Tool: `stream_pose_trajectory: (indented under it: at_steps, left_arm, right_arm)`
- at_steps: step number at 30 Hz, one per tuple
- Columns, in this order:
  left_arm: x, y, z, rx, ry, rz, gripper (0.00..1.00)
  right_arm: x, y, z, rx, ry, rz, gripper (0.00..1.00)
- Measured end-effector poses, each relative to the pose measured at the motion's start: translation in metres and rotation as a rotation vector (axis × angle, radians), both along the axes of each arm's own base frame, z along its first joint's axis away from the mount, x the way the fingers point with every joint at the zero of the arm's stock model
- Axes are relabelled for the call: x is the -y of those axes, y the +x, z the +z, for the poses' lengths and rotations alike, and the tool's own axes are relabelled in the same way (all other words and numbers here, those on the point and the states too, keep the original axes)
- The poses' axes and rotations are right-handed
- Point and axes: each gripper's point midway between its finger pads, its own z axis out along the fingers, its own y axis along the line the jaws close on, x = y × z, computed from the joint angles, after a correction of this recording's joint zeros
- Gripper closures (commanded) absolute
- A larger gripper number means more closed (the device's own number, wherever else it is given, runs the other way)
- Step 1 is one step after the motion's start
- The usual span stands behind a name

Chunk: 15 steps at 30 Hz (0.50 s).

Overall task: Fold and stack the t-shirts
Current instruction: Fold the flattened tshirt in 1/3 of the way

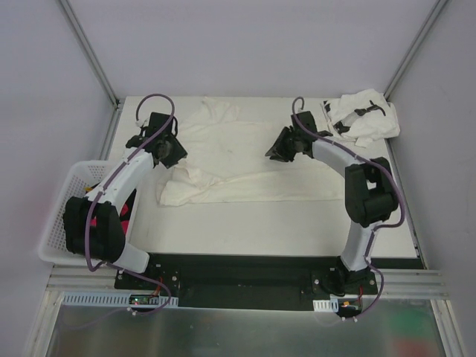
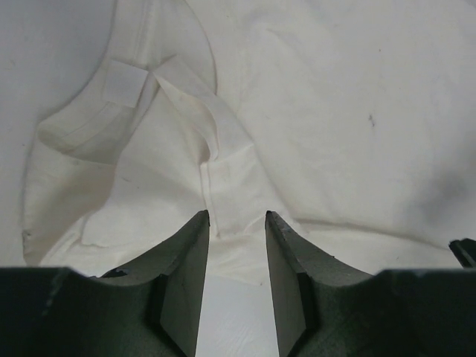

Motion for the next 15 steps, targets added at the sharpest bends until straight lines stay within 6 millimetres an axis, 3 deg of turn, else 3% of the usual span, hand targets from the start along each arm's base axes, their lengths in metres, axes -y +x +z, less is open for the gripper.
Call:
stream_pose_trajectory:
  at_steps: [6,10,15]
  left_arm:
    - [0.022,0.0,-0.001,0.027,-0.009,-0.072,0.65]
    - [0.02,-0.009,-0.007,0.015,0.002,-0.075,0.65]
    - [0.013,-0.013,0.008,0.067,0.023,-0.067,0.64]
  right_arm:
    - [-0.082,-0.016,-0.012,-0.023,-0.017,0.197,0.68]
    - [-0.126,-0.036,-0.012,-0.019,-0.031,0.31,0.67]
    - [-0.169,-0.067,-0.001,0.001,-0.044,0.443,0.66]
